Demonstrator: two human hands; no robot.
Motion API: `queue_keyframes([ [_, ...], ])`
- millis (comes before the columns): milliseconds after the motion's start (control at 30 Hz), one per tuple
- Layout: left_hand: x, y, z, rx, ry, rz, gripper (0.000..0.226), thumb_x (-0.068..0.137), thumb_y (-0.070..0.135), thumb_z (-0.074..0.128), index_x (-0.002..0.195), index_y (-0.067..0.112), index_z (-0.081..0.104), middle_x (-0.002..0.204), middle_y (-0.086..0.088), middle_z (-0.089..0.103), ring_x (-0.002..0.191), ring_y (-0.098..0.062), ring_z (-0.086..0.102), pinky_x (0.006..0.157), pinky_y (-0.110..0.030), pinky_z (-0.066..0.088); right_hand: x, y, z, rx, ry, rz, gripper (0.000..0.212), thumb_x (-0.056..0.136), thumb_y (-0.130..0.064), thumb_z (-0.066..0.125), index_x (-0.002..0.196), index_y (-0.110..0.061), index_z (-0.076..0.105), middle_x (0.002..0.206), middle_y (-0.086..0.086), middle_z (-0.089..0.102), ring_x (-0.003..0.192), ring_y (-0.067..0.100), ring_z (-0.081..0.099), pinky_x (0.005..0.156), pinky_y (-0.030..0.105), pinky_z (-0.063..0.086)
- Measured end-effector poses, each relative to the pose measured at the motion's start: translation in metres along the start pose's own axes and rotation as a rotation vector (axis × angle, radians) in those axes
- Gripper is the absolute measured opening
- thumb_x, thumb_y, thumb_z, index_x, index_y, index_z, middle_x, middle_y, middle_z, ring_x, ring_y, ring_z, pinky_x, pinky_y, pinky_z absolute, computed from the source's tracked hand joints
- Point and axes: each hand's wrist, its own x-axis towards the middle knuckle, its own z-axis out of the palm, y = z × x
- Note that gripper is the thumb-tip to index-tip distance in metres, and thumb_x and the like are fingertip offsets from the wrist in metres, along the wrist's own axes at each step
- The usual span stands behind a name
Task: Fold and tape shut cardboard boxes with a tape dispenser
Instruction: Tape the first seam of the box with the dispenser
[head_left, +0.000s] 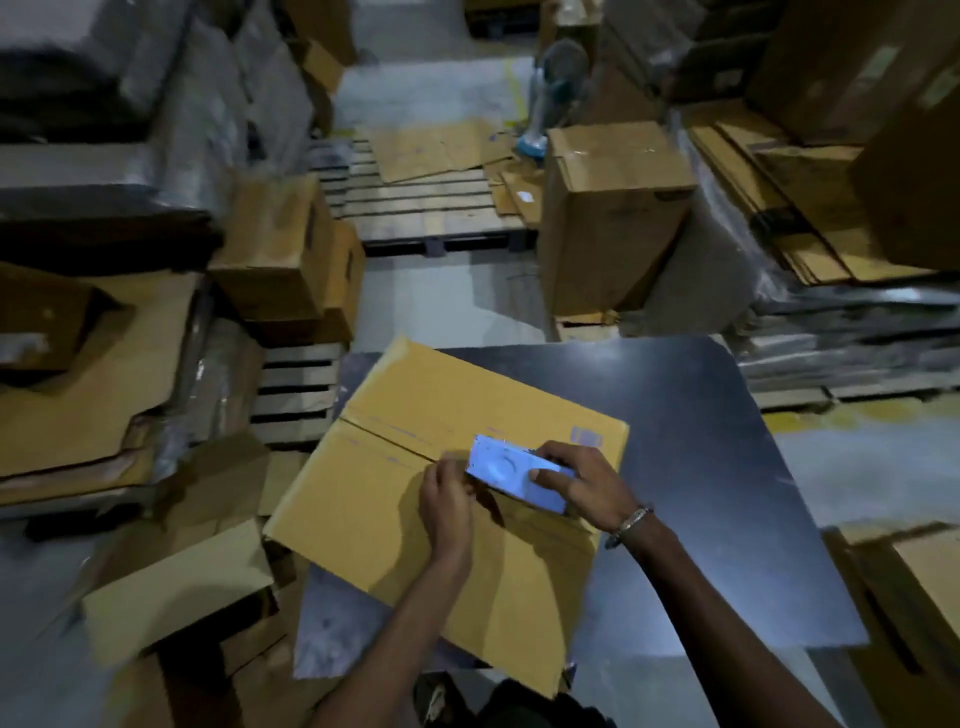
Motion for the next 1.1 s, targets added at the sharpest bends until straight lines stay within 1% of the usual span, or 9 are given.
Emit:
queue_keyframes([
  [100, 0.018, 0.035, -0.008, 0.038, -0.157, -0.295, 0.049, 0.105, 0.056, 0.051, 0.113, 0.013, 0.073, 0.103, -0.009, 0.079, 0.083, -0.029, 0.072, 0.072, -0.034, 0.056, 0.017, -0.003, -0.007, 0.339, -0.063, -0.01, 0.033, 0.084, -0.035, 0.066, 0.085, -0.002, 0.064, 0.078, 0.0, 0.059, 0.073, 0.017, 0.051, 0.07, 0.038, 0.034],
  [267, 0.014, 0.063, -0.022, -0.109, -0.429, -0.377, 0.036, 0.103, 0.041, 0.064, 0.127, 0.017, 0.071, 0.121, -0.003, 0.078, 0.1, -0.019, 0.074, 0.095, -0.037, 0.057, 0.042, -0.012, -0.023, 0.57, -0.176, -0.047, 0.046, 0.07, -0.032, 0.072, 0.082, 0.011, 0.061, 0.076, -0.002, 0.062, 0.069, 0.014, 0.056, 0.063, 0.025, 0.041],
  [367, 0.023, 0.064, -0.026, -0.168, -0.406, -0.414, 0.021, 0.105, 0.023, 0.062, 0.121, 0.012, 0.07, 0.11, -0.006, 0.079, 0.089, -0.015, 0.077, 0.085, -0.03, 0.062, 0.05, -0.015, -0.024, 0.6, -0.218, -0.036, 0.046, 0.07, -0.029, 0.071, 0.082, 0.014, 0.061, 0.075, 0.001, 0.064, 0.066, 0.014, 0.059, 0.061, 0.024, 0.043],
  [467, 0.035, 0.065, -0.03, -0.186, -0.387, -0.479, 0.016, 0.108, 0.013, 0.056, 0.118, 0.009, 0.068, 0.104, -0.008, 0.08, 0.085, -0.016, 0.078, 0.071, -0.028, 0.064, 0.059, -0.022, -0.02, 0.636, -0.246, -0.001, 0.023, 0.074, -0.014, 0.067, 0.081, 0.008, 0.064, 0.073, 0.002, 0.067, 0.064, 0.015, 0.062, 0.06, 0.023, 0.046],
  [633, 0.07, 0.098, -0.045, -0.03, -0.41, -0.362, 0.032, 0.104, -0.005, 0.051, 0.129, 0.005, 0.069, 0.107, -0.008, 0.079, 0.09, -0.016, 0.075, 0.069, -0.024, 0.061, 0.068, -0.033, -0.005, 0.615, -0.168, 0.04, 0.04, 0.074, -0.029, 0.073, 0.08, 0.009, 0.063, 0.078, 0.007, 0.063, 0.071, 0.018, 0.058, 0.066, 0.028, 0.043],
  [767, 0.105, 0.134, -0.065, 0.138, -0.388, -0.209, 0.03, 0.095, -0.009, 0.067, 0.119, 0.009, 0.067, 0.086, -0.005, 0.08, 0.081, -0.016, 0.074, 0.068, -0.027, 0.063, 0.069, -0.047, 0.019, 0.539, -0.187, 0.074, 0.027, 0.093, -0.013, 0.069, 0.07, -0.011, 0.056, 0.072, -0.004, 0.048, 0.07, 0.013, 0.044, 0.07, 0.028, 0.034],
  [867, 0.127, 0.142, -0.073, 0.181, -0.335, -0.144, 0.032, 0.092, -0.013, 0.068, 0.112, 0.011, 0.06, 0.079, -0.006, 0.079, 0.079, -0.016, 0.074, 0.071, -0.032, 0.064, 0.073, -0.062, 0.037, 0.487, -0.157, 0.056, 0.03, 0.094, -0.027, 0.068, 0.077, -0.006, 0.055, 0.075, 0.012, 0.043, 0.074, 0.017, 0.042, 0.071, 0.035, 0.031],
  [1000, 0.149, 0.143, -0.087, 0.168, -0.308, -0.113, 0.04, 0.087, -0.012, 0.076, 0.11, 0.012, 0.054, 0.092, -0.012, 0.077, 0.08, -0.021, 0.075, 0.068, -0.033, 0.061, 0.085, -0.088, 0.054, 0.411, -0.023, 0.03, 0.033, 0.087, -0.036, 0.064, 0.076, -0.006, 0.057, 0.069, 0.006, 0.047, 0.067, 0.017, 0.042, 0.063, 0.028, 0.03],
  [1100, 0.176, 0.148, -0.115, 0.146, -0.183, -0.016, 0.052, 0.077, -0.011, 0.085, 0.115, 0.01, 0.057, 0.109, -0.023, 0.074, 0.089, -0.032, 0.078, 0.076, -0.04, 0.065, 0.084, -0.083, 0.061, 0.356, 0.045, 0.046, 0.034, 0.087, -0.034, 0.06, 0.073, -0.004, 0.053, 0.068, 0.004, 0.045, 0.064, 0.018, 0.04, 0.065, 0.036, 0.03],
])
